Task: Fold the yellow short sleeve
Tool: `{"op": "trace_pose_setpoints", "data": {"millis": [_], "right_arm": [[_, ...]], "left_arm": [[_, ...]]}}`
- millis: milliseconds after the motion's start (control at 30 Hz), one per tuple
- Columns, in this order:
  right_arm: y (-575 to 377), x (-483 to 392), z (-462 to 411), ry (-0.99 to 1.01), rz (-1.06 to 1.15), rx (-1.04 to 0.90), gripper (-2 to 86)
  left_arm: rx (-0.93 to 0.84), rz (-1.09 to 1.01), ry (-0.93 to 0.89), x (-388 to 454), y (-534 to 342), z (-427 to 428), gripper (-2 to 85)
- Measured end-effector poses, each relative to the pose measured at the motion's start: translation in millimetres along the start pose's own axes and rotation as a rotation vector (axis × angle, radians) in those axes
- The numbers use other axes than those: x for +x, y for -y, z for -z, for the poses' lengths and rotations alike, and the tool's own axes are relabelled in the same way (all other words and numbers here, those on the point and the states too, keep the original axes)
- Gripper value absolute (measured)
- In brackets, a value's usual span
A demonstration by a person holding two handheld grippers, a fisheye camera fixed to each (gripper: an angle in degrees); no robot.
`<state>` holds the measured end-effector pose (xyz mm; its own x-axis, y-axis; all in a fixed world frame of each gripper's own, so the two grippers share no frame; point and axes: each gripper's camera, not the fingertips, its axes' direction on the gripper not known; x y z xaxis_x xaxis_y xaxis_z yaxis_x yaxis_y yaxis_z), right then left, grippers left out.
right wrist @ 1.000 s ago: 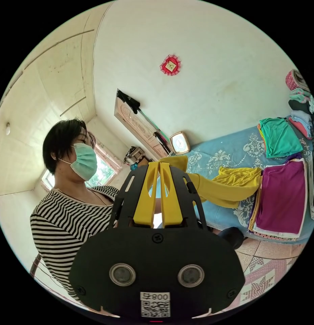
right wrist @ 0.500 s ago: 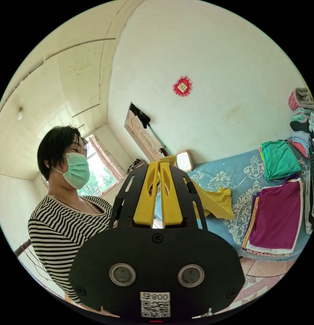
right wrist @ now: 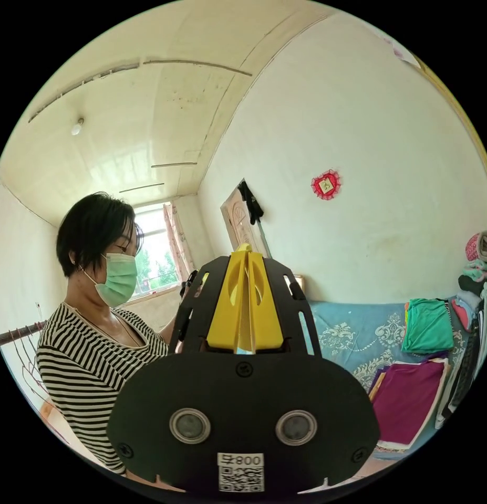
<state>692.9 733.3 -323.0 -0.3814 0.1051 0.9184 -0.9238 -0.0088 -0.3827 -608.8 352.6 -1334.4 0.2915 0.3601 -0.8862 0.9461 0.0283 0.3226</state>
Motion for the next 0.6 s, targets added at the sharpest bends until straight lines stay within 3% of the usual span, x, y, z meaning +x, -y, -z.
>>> {"op": "trace_pose_setpoints", "data": {"millis": [300, 600], "right_arm": [[26.5, -16.8, 10.3, 0.036, 0.112, 0.06, 0.2], [48.4, 9.1, -23.2, 0.043, 0.141, 0.019, 0.2]], "left_arm": [[0.046, -0.232, 0.065, 127.2, 45.3, 28.4, 0.2], [0.074, -0.319, 0.195, 167.4, 76.3, 36.8, 0.3]]}}
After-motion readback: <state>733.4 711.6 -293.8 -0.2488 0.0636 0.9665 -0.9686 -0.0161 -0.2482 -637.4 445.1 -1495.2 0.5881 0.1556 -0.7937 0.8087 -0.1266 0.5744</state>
